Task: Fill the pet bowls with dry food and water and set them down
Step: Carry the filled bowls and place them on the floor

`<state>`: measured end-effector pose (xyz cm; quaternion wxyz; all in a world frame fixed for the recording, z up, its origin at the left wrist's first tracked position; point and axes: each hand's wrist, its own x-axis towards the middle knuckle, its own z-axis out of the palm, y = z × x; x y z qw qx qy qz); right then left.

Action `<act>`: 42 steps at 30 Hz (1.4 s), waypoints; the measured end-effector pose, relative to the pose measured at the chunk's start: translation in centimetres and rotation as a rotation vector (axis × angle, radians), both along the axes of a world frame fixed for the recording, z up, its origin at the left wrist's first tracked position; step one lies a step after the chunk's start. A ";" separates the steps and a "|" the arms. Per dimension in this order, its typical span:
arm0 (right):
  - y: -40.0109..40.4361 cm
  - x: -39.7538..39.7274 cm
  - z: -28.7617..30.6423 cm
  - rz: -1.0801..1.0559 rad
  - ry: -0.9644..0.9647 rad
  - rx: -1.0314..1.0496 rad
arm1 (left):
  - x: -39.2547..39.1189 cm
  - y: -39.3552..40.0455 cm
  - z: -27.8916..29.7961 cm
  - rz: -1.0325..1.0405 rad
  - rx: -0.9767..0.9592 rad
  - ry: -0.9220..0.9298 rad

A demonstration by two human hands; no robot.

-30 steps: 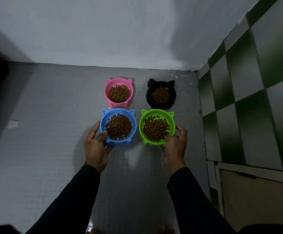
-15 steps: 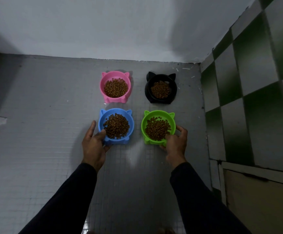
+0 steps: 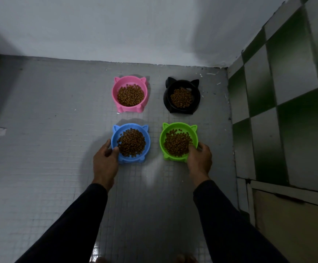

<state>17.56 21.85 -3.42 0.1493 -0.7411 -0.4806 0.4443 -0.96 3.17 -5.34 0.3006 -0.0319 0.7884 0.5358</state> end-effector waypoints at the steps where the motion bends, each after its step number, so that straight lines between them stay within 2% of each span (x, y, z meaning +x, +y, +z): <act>1: 0.1 0.1 0.0 0.027 -0.029 0.013 | 0.0 -0.1 0.0 -0.042 -0.026 0.050; 7: 0.9 0.6 0.0 0.191 -0.169 0.077 | -0.2 -0.3 -0.3 -0.101 -0.117 0.187; 22: 1.5 1.4 -0.3 0.231 -0.263 0.057 | 0.0 -0.2 1.2 -0.236 -0.307 0.393; 32: 1.6 1.8 -0.3 0.278 -0.273 0.062 | 0.2 0.0 1.4 -0.241 -0.319 0.396; 39: 1.0 2.0 0.2 0.324 -0.267 0.059 | -0.1 0.0 1.2 -0.170 -0.407 0.240; 42: 0.3 2.1 0.9 0.346 -0.238 0.030 | 0.2 0.3 1.9 -0.203 -0.422 0.198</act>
